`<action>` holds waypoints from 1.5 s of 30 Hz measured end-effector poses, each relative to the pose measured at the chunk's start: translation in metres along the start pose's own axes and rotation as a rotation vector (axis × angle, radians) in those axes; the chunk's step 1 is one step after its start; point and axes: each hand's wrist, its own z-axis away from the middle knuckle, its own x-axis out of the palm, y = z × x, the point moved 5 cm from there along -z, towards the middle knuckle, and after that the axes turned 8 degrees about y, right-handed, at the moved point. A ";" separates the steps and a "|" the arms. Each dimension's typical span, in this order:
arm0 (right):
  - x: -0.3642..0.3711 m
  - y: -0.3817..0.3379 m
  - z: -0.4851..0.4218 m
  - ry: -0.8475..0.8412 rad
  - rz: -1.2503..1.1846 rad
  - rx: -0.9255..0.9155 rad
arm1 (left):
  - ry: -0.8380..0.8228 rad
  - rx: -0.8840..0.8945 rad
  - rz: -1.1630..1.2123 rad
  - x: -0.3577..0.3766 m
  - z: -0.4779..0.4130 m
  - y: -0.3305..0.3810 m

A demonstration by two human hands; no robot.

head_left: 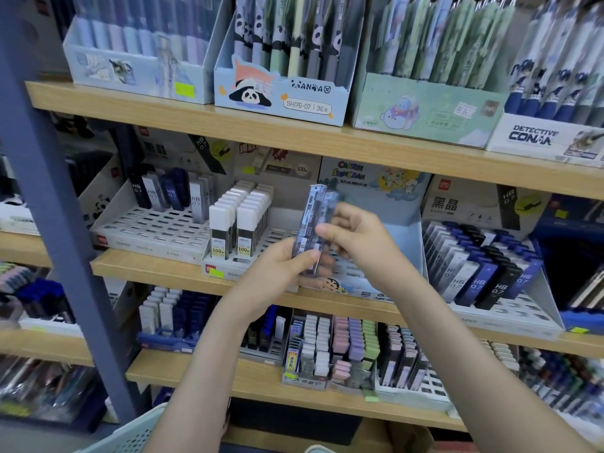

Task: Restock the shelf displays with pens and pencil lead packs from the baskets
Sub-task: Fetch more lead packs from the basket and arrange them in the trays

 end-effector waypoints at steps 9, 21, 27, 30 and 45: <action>-0.021 0.016 -0.013 0.141 -0.082 0.100 | 0.221 0.020 0.057 -0.031 -0.002 0.000; -0.021 0.013 -0.021 0.193 0.317 -0.050 | 0.237 0.033 0.054 -0.039 0.001 0.000; -0.007 0.007 -0.025 0.030 0.529 -0.258 | 0.240 0.030 0.049 -0.038 0.001 -0.001; -0.005 0.004 -0.027 0.063 0.680 -0.365 | 0.245 0.028 0.051 -0.037 0.001 -0.001; 0.003 0.016 -0.028 0.077 0.903 -0.482 | 0.269 0.031 0.073 -0.032 0.001 -0.001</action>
